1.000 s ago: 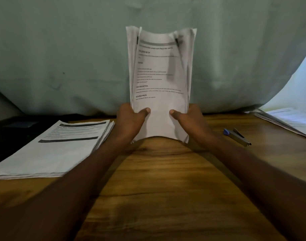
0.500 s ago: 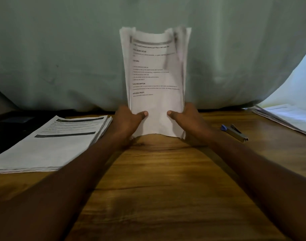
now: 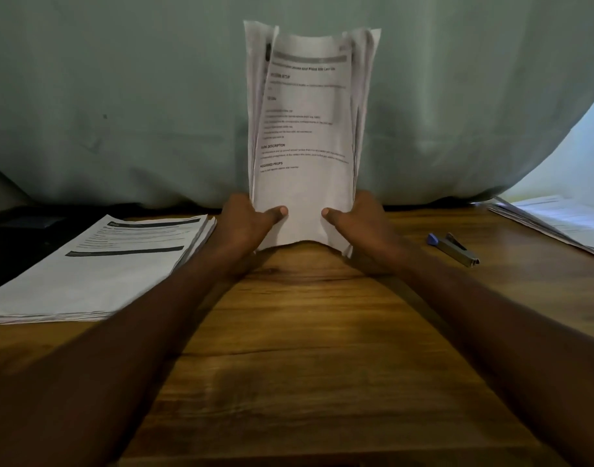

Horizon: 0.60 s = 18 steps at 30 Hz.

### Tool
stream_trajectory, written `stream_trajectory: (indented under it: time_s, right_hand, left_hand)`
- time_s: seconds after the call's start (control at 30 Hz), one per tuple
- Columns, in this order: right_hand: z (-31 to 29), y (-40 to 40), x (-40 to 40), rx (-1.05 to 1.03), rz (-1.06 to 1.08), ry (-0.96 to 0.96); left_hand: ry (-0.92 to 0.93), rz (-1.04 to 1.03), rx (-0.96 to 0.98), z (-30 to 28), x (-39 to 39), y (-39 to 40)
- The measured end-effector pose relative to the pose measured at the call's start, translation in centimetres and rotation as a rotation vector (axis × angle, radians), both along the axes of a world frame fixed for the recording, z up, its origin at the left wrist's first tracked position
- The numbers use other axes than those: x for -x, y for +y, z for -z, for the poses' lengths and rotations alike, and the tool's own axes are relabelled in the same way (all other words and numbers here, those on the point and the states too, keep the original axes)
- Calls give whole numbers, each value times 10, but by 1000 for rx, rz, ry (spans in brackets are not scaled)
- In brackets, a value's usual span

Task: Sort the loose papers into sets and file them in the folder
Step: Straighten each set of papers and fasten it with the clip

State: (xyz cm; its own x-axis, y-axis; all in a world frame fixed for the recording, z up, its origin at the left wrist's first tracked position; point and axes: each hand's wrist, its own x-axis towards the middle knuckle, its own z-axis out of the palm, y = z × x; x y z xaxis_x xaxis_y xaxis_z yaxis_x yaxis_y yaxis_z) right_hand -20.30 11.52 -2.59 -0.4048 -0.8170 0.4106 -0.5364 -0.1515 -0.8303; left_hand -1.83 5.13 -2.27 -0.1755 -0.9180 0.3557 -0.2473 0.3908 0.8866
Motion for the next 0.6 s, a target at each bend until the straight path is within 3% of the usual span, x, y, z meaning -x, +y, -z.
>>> stream_trajectory:
  time_s: [0.13, 0.27, 0.33, 0.47, 0.6]
  right_hand:
    - [4, -2, 4, -90, -10, -1]
    - [5, -4, 6, -108, -18, 34]
    - [4, -1, 6, -120, -16, 64]
    - [2, 2, 6, -116, -8, 57]
    - [3, 0, 7, -108, -32, 53]
  left_hand:
    - [-2, 2, -87, 5, 0, 0]
    - [381, 197, -265, 2, -1, -2]
    - [472, 276, -319, 0, -3, -1]
    - [540, 358, -366, -4, -6, 0]
    - [407, 249, -233, 0, -4, -3]
